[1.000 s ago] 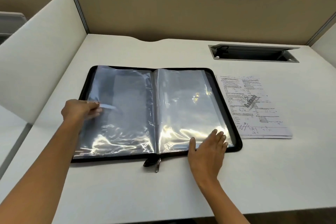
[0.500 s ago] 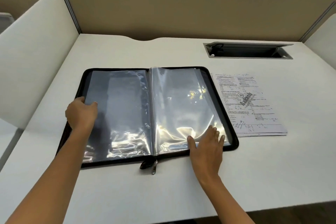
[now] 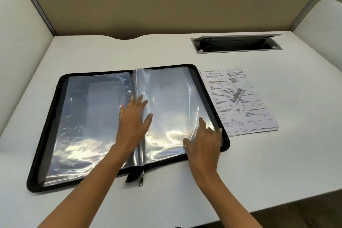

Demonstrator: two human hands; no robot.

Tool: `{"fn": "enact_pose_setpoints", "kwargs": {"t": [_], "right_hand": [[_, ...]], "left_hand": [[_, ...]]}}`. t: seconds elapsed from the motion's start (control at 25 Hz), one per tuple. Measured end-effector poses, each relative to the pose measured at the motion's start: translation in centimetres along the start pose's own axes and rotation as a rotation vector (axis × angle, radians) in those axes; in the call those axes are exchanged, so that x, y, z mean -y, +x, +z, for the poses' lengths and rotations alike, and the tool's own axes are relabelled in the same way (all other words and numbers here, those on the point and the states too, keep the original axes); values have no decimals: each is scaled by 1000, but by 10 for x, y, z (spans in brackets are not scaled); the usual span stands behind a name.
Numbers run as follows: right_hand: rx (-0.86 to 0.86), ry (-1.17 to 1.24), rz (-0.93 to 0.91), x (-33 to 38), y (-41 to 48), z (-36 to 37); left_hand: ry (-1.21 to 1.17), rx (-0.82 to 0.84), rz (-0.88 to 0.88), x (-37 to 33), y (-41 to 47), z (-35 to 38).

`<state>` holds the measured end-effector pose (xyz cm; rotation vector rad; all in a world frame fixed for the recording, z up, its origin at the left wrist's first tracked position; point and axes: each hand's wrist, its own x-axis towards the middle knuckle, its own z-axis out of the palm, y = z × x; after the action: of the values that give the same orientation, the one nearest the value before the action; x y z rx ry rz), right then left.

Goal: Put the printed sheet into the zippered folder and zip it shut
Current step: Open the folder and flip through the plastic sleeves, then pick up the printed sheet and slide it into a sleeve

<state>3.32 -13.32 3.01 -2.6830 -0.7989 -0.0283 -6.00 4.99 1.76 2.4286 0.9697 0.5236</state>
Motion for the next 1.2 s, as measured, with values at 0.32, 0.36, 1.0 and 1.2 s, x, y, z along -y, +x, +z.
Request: {"fn": "enact_pose_setpoints", "kwargs": {"t": [0.32, 0.36, 1.0, 1.2], "right_hand": [[-137, 197, 74, -62, 64, -10], [-160, 206, 93, -76, 77, -12], [157, 14, 530, -185, 225, -31], [289, 111, 625, -188, 240, -40]], "left_hand": [[238, 203, 63, -54, 9, 68], [265, 203, 65, -58, 7, 73], [357, 325, 325, -138, 27, 129], [404, 286, 309, -155, 30, 137]]}}
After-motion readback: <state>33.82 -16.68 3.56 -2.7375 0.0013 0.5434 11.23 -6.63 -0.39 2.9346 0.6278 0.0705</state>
